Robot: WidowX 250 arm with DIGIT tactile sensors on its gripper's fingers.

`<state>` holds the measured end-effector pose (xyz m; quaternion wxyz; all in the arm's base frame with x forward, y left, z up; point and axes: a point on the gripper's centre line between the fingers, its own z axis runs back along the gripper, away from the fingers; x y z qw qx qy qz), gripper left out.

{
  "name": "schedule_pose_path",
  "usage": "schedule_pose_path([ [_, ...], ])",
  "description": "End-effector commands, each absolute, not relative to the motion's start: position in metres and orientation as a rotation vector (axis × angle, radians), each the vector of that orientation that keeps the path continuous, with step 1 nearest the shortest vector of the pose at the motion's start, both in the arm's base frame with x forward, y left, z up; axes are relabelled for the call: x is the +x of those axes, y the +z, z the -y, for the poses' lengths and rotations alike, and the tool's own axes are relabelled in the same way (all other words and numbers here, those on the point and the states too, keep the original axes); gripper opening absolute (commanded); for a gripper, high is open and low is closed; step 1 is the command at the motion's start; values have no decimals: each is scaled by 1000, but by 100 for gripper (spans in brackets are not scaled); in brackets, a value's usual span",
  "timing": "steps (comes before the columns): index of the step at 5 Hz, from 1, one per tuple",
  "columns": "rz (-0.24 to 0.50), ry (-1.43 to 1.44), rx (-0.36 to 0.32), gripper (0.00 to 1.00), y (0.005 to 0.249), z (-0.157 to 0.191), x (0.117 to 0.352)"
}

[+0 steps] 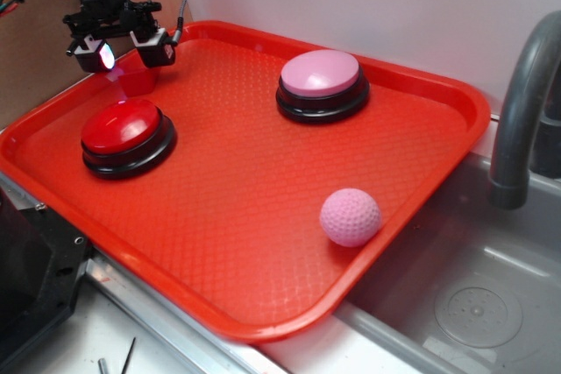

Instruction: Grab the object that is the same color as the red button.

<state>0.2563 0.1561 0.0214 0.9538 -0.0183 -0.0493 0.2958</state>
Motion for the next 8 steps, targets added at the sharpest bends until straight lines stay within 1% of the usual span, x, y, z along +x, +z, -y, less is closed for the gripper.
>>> schedule_pose_path([
  [1, 106, 599, -63, 100, 39, -128, 236],
  [2, 106, 600, -80, 100, 50, -120, 228],
  [3, 109, 567, -68, 100, 49, -120, 228],
  [4, 111, 593, -68, 100, 46, -130, 233],
  [5, 138, 805, -109, 100, 47, -142, 243],
  [6, 177, 939, -167, 100, 52, -145, 253],
  [7, 202, 1063, -133, 100, 54, -147, 253],
  [8, 151, 1126, -132, 100, 39, -149, 250],
])
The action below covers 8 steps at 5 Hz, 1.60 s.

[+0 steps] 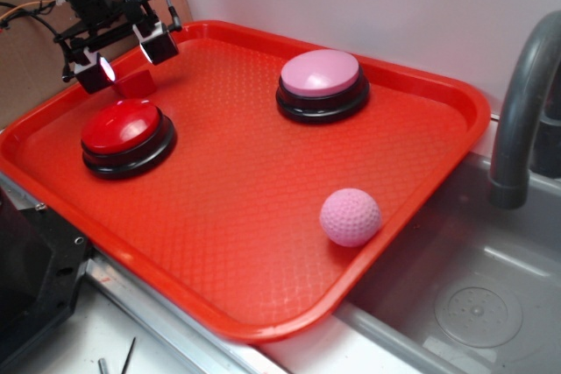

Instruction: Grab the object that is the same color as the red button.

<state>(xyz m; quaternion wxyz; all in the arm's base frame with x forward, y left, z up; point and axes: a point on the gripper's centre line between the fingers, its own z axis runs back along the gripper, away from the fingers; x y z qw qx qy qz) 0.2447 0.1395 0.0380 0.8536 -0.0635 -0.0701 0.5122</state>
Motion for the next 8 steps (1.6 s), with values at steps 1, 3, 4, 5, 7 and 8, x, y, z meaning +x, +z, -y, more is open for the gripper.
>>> schedule_pose_path([
  [1, 126, 1144, -139, 100, 27, -149, 248],
  [3, 129, 1135, -122, 0, 12, -146, 240],
  [4, 134, 1135, -135, 0, 13, -145, 238],
  [5, 112, 1059, -132, 0, 29, -142, 235],
  [7, 161, 577, -25, 0, 123, -98, 214],
  [8, 146, 329, -51, 0, 169, -70, 212],
])
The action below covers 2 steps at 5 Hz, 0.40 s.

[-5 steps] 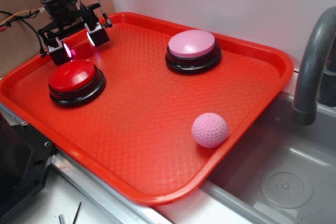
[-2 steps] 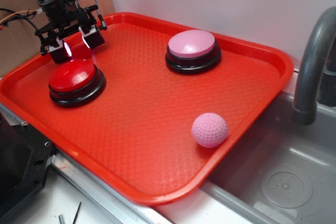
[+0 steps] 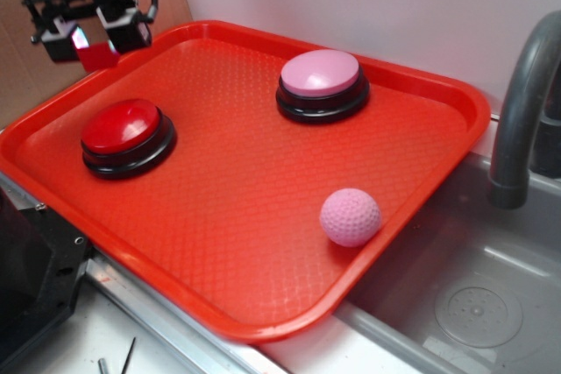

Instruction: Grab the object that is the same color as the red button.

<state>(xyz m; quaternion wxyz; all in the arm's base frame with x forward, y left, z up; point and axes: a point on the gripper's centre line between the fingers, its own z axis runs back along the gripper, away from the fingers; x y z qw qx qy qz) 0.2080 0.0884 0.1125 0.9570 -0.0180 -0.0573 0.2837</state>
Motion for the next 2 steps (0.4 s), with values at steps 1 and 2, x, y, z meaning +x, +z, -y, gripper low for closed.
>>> schedule_pose_path([
  [1, 124, 120, 25, 0, 182, -44, 206],
  [2, 128, 51, 34, 0, 218, -27, 211],
])
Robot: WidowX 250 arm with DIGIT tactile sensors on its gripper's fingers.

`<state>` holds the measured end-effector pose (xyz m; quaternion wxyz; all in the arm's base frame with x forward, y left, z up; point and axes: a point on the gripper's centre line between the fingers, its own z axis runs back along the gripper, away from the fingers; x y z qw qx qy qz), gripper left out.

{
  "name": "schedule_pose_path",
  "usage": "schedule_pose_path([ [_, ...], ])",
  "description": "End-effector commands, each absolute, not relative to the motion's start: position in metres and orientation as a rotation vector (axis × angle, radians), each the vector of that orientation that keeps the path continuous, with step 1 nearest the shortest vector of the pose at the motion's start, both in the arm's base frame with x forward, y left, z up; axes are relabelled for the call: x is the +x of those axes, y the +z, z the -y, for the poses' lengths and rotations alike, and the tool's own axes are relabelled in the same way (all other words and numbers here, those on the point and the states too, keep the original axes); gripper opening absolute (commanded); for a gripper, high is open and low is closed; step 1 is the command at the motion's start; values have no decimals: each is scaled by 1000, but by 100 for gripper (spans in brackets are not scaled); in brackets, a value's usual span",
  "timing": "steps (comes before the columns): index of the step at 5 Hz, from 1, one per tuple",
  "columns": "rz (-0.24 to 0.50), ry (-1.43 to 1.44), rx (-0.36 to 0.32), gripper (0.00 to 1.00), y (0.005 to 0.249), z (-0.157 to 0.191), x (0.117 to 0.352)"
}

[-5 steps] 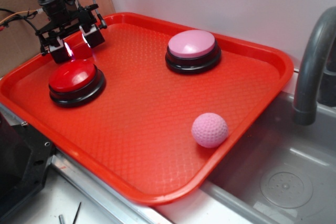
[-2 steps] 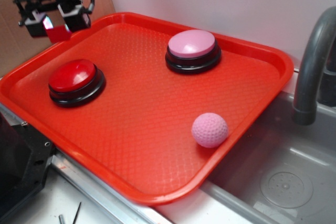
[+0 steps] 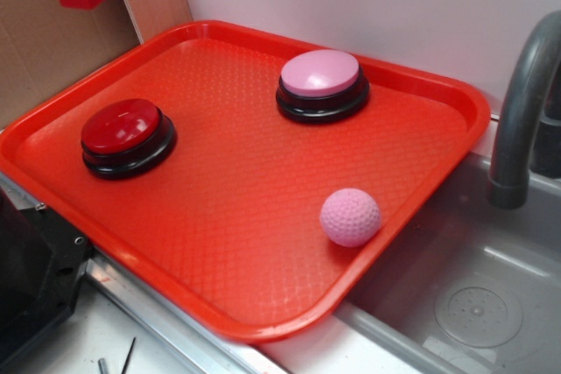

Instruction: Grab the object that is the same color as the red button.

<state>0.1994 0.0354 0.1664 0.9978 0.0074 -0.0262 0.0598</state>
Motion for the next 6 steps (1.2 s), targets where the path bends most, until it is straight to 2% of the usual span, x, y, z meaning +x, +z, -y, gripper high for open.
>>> schedule_pose_path([
  [1, 113, -39, -32, 0, 249, -9, 204],
  [3, 14, -34, -128, 0, 227, 25, 172],
  [4, 11, -32, -86, 0, 204, 50, 169],
  [5, 35, -19, -60, 0, 197, 51, 169],
  [6, 65, -23, -80, 0, 196, 52, 170],
])
